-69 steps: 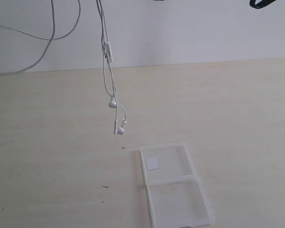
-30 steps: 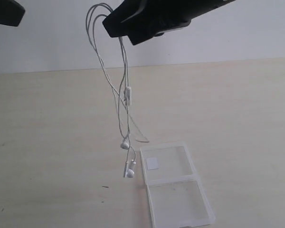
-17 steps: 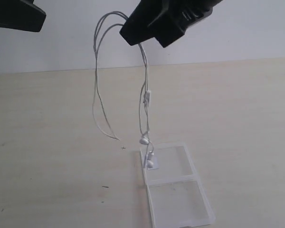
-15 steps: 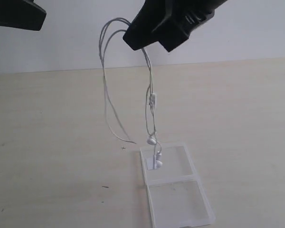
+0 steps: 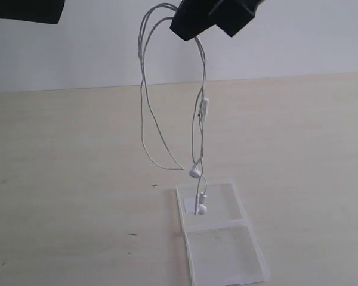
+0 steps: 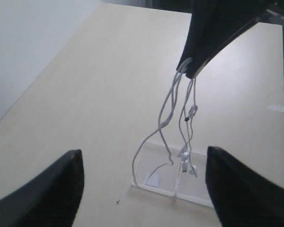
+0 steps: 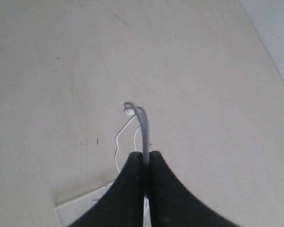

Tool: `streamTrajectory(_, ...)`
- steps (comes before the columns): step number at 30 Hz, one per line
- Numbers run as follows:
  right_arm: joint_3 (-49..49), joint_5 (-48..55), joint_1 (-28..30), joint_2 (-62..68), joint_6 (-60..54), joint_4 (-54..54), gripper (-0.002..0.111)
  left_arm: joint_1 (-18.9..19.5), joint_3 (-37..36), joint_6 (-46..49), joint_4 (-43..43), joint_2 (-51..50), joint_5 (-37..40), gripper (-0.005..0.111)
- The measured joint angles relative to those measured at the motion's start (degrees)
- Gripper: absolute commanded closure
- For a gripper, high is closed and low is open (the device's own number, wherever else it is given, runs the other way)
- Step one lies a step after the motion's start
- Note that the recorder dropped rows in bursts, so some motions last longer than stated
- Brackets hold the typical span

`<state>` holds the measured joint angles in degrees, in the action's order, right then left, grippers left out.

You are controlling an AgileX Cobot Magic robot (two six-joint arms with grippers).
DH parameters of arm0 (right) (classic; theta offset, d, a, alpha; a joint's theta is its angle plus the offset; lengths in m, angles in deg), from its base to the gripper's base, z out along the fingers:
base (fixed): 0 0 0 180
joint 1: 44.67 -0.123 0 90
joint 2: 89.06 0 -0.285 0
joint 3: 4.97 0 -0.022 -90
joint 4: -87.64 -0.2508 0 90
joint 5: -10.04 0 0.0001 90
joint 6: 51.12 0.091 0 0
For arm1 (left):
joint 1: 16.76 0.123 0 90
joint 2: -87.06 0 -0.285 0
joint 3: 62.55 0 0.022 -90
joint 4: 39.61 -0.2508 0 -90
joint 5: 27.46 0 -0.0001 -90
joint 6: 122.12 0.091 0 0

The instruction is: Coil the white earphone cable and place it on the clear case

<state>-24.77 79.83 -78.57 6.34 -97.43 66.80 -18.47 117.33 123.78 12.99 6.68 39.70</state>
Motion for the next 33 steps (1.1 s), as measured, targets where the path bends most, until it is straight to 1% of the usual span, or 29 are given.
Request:
streamTrajectory(9,-0.5,0.2,0.0,3.3,0.1,0.0,0.108,0.0,-0.6,1.4,2.3,-2.7,-0.1,0.037)
streamTrajectory(13,-0.5,0.2,0.0,3.4,0.1,-1.1,0.108,0.0,-1.6,5.2,4.1,-4.8,-0.2,0.037)
streamTrajectory(19,-0.5,0.2,0.0,3.4,0.2,-3.7,0.108,0.0,-3.1,13.2,10.4,-6.9,-0.2,0.037)
streamTrajectory(26,-0.5,-0.6,0.0,3.4,3.7,-4.3,0.108,-1.8,-3.5,15.5,11.8,-9.3,-0.1,0.037)
streamTrajectory(33,-0.5,-3.5,0.0,3.4,4.8,-6.3,0.108,-2.2,-3.5,18.1,15.8,-11.2,-0.2,0.037)
